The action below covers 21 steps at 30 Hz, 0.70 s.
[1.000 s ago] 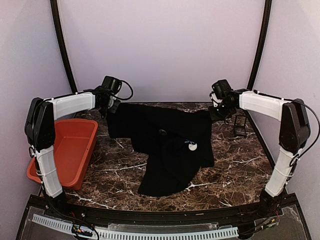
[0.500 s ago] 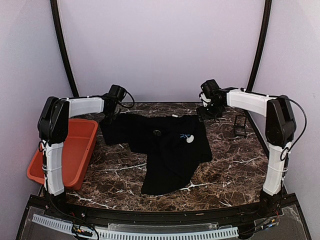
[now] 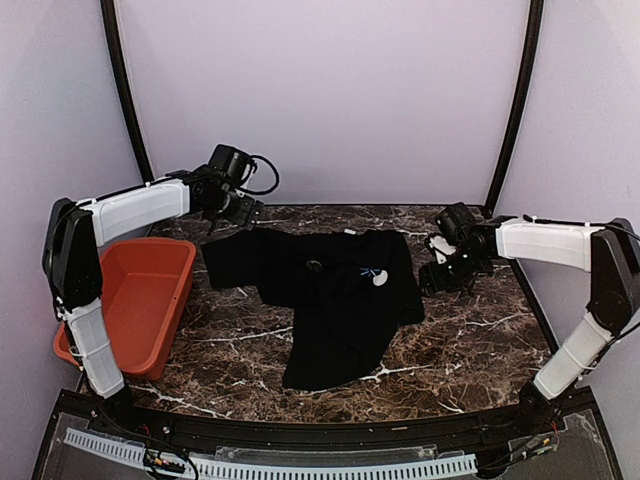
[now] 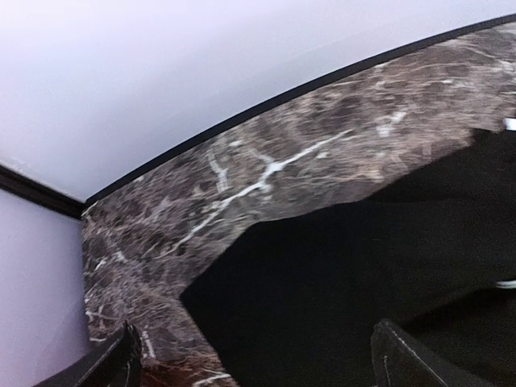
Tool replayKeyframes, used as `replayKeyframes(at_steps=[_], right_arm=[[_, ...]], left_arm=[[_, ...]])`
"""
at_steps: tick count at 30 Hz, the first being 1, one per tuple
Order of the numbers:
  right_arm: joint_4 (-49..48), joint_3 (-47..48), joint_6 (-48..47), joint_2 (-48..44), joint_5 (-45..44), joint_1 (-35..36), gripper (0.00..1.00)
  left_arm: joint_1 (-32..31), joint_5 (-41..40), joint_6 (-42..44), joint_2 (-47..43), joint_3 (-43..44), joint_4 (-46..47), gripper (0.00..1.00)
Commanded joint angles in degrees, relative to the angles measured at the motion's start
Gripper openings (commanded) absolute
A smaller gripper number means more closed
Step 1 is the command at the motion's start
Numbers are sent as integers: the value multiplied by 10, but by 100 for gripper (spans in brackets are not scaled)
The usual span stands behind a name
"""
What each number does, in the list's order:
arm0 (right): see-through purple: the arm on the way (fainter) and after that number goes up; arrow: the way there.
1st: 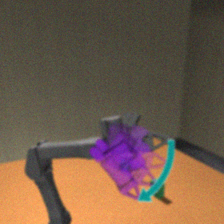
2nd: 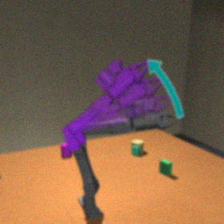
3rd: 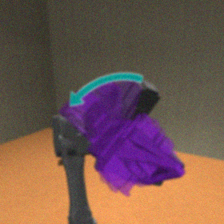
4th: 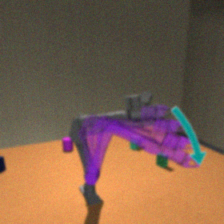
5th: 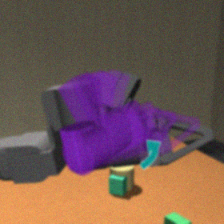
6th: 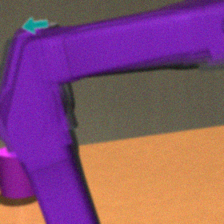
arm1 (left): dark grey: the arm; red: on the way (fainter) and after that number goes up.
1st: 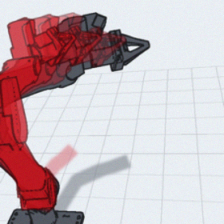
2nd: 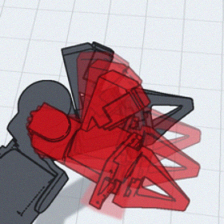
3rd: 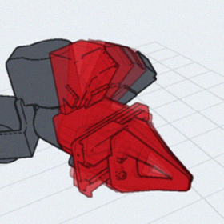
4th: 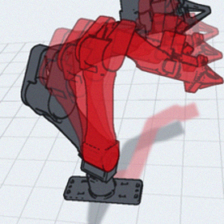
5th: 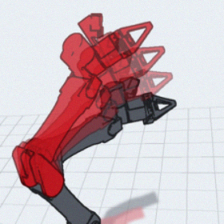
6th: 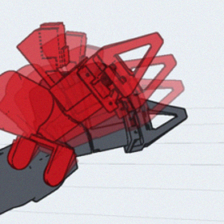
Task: Pin the brooch onto the clothing
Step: Flatten out the clothing with brooches at the center of the board.
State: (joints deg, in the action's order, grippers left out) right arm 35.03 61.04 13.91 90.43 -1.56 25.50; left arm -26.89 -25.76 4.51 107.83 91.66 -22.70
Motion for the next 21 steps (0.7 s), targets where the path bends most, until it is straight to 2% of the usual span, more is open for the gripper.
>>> replayKeyframes(at_steps=[1,7,13,16,18,21], right_arm=[[-36,-31,29,-1,40,3,73],[-58,-38,28,43,52,4,72],[-82,-25,30,98,78,6,70],[-89,-20,31,114,81,6,65],[-92,-17,30,118,88,6,47],[-93,-7,24,123,96,6,13]], left_arm=[[-96,65,-9,-15,-24,-45,99],[-149,120,12,33,-14,-69,99],[-154,129,29,90,-10,-87,99],[-155,122,35,111,-14,-84,99],[-156,126,40,118,-13,-89,99],[-157,134,45,124,-12,-95,99]])
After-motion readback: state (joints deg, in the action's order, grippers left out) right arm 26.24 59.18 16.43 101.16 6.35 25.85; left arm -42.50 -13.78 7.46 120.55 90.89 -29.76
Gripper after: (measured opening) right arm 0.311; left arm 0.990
